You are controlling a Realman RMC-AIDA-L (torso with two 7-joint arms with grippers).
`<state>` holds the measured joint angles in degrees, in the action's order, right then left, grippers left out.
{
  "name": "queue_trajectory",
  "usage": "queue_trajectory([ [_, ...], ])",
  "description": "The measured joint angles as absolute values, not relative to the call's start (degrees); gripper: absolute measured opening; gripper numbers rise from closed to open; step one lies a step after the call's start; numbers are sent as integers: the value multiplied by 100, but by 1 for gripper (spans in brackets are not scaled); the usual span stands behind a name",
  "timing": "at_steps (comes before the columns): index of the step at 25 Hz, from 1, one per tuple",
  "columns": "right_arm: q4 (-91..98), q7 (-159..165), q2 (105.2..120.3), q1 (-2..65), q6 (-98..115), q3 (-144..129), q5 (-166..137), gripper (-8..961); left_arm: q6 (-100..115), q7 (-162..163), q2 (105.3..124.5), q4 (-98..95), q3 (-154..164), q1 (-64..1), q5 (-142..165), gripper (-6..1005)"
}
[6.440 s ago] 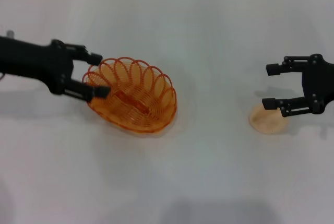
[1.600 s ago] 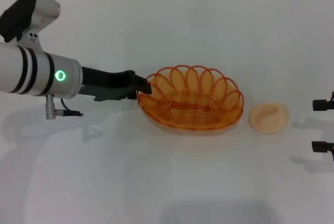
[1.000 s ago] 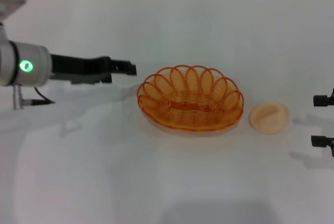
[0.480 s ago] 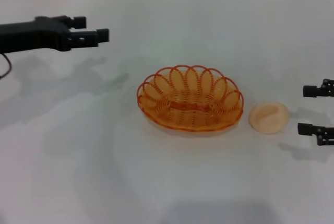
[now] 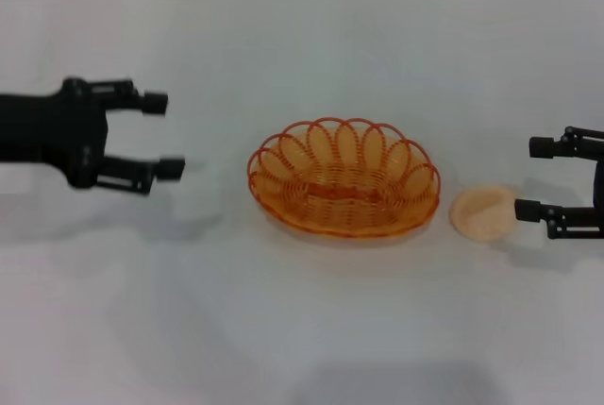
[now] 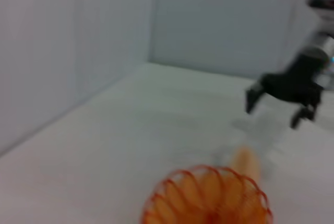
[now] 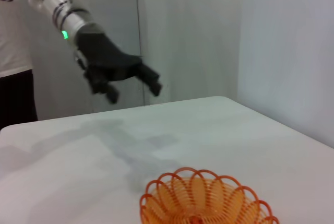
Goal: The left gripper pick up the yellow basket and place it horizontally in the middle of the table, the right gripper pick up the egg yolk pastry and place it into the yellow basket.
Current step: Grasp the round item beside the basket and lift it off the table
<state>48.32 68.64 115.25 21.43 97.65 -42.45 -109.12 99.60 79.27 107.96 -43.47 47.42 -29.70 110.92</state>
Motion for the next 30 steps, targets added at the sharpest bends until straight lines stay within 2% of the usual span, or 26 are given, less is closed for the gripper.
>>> queue_trajectory([
  [16, 5656, 8965, 11503, 2235, 8508, -5732, -11362, 787, 9836, 7680, 11047, -4319, 4378, -2707, 11420, 890],
  [29, 5588, 9126, 11497, 2388, 8270, -5941, -11754, 786, 9689, 7806, 11136, -4335, 4367, -2803, 11388, 890],
  [30, 5581, 9113, 11499, 2391, 8265, -5944, -11755, 756, 9684, 7809, 11138, -4335, 4367, -2812, 11389, 890],
])
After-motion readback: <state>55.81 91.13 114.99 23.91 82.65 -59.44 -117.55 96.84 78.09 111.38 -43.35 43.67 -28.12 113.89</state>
